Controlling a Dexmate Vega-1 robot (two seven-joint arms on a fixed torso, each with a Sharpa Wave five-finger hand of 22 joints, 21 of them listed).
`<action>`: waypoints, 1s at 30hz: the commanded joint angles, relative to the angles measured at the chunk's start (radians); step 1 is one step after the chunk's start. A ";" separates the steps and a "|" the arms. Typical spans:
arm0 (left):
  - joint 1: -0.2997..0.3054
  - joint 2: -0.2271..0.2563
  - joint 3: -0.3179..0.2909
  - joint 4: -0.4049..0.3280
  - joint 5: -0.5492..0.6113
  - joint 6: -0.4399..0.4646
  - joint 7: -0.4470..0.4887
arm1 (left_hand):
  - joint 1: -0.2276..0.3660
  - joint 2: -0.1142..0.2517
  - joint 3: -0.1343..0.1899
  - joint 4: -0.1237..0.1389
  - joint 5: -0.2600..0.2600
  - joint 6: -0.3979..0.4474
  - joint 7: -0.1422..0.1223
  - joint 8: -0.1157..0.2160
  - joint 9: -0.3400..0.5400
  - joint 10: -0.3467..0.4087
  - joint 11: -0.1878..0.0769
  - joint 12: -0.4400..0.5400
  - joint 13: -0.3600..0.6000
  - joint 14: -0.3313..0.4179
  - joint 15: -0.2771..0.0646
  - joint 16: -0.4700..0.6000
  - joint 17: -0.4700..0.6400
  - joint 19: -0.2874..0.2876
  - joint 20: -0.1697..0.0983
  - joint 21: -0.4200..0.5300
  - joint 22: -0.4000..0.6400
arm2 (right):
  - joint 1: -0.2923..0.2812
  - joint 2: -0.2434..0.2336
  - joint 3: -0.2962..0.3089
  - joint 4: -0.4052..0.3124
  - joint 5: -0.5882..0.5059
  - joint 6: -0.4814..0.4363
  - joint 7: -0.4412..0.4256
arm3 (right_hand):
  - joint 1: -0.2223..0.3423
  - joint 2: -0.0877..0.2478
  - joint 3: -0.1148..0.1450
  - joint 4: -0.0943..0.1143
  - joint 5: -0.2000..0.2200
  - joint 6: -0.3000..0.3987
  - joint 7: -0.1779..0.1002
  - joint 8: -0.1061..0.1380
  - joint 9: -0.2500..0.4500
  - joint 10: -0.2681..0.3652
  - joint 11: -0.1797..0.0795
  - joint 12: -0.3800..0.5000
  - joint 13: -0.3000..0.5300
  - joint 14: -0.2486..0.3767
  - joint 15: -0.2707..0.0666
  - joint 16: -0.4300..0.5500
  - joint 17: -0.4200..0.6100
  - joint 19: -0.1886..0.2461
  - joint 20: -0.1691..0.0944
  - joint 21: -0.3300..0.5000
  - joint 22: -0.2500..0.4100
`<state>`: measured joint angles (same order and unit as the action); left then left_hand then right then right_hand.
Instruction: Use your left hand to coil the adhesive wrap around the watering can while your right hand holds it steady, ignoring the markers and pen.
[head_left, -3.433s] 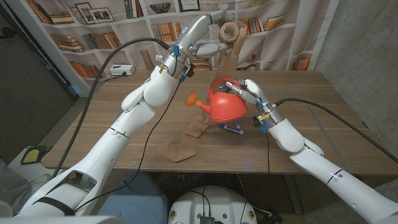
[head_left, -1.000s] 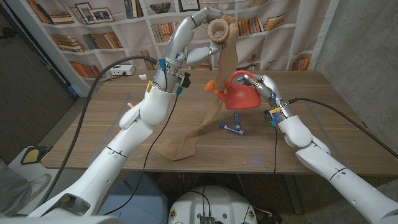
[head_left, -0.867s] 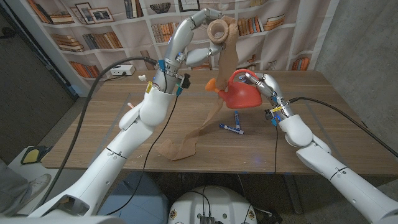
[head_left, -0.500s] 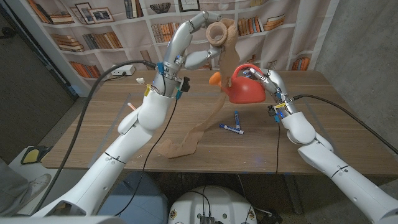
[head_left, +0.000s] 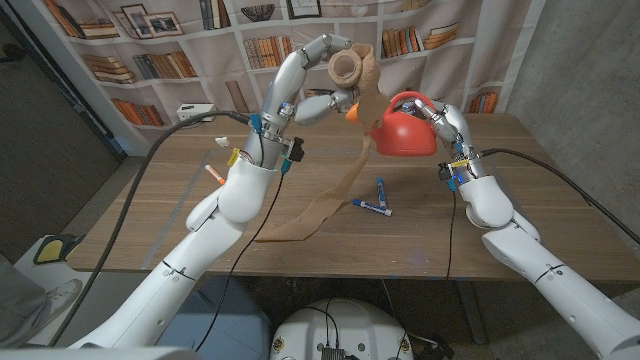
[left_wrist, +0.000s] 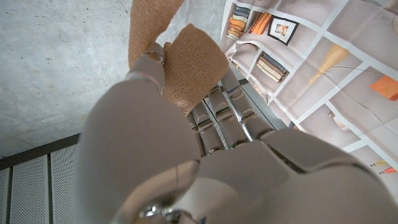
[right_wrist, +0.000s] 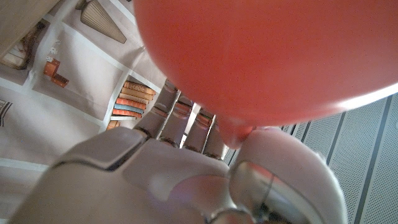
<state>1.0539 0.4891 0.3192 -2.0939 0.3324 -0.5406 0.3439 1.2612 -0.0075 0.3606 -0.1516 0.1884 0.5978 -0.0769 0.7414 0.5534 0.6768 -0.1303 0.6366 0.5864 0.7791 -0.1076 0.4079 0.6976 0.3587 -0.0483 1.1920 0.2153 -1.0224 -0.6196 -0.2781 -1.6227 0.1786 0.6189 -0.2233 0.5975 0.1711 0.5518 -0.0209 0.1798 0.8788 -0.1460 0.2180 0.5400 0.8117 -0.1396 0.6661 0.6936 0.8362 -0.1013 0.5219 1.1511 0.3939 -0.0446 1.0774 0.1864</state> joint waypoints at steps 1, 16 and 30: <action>0.091 0.031 -0.028 -0.037 -0.064 0.019 -0.002 | 0.173 0.178 -0.006 0.000 0.004 0.006 -0.003 0.009 0.002 0.002 0.004 0.008 0.001 0.124 -0.113 0.001 0.006 -0.004 -0.005 0.006 -0.001 | 0.005 0.010 0.033 -0.006 0.037 0.013 0.001 | 0.000 0.004 0.006 0.000 0.003 0.004 0.001 -0.001 0.004 0.009 0.000 0.005 0.001 0.000 -0.121 -0.002 0.004 -0.006 -0.063 0.009 0.000; 0.223 0.036 -0.064 -0.057 -0.090 0.038 0.051 | 0.174 0.179 -0.007 -0.001 0.005 0.006 -0.001 0.009 0.001 0.003 0.006 0.010 0.002 0.124 -0.113 0.000 0.008 -0.009 -0.005 0.017 -0.011 | -0.003 0.017 0.062 -0.031 0.081 0.026 0.015 | -0.001 0.004 0.008 0.001 0.004 0.003 0.001 -0.001 0.006 0.008 0.000 0.003 0.000 0.000 -0.122 -0.003 0.006 -0.008 -0.064 0.010 0.000; 0.299 -0.005 -0.085 -0.030 -0.103 0.059 0.127 | 0.174 0.178 -0.007 -0.001 0.005 0.009 0.000 0.011 0.000 0.005 0.006 0.010 0.000 0.125 -0.110 0.000 0.010 -0.012 -0.004 0.023 -0.017 | -0.039 0.013 0.079 -0.069 0.129 0.041 0.043 | -0.002 0.005 0.009 0.002 0.003 0.004 0.001 -0.001 0.006 0.008 0.002 0.004 0.002 0.001 -0.122 -0.003 0.006 -0.008 -0.064 0.012 0.000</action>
<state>1.2961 0.5130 0.2440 -2.1457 0.2318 -0.4905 0.4152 1.2695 -0.0051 0.3566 -0.1556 0.1884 0.5977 -0.0768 0.7472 0.5488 0.6805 -0.1266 0.6366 0.5839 0.7791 -0.1077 0.4050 0.7016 0.3531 -0.0533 1.2065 0.1960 -1.0345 -0.6039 -0.2146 -1.6625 0.2678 0.6505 -0.2010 0.5996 0.1690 0.5550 -0.0176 0.1798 0.8784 -0.1456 0.2181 0.5441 0.8115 -0.1397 0.6649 0.6935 0.8361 -0.1012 0.5208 1.1555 0.3848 -0.0428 1.0836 0.1865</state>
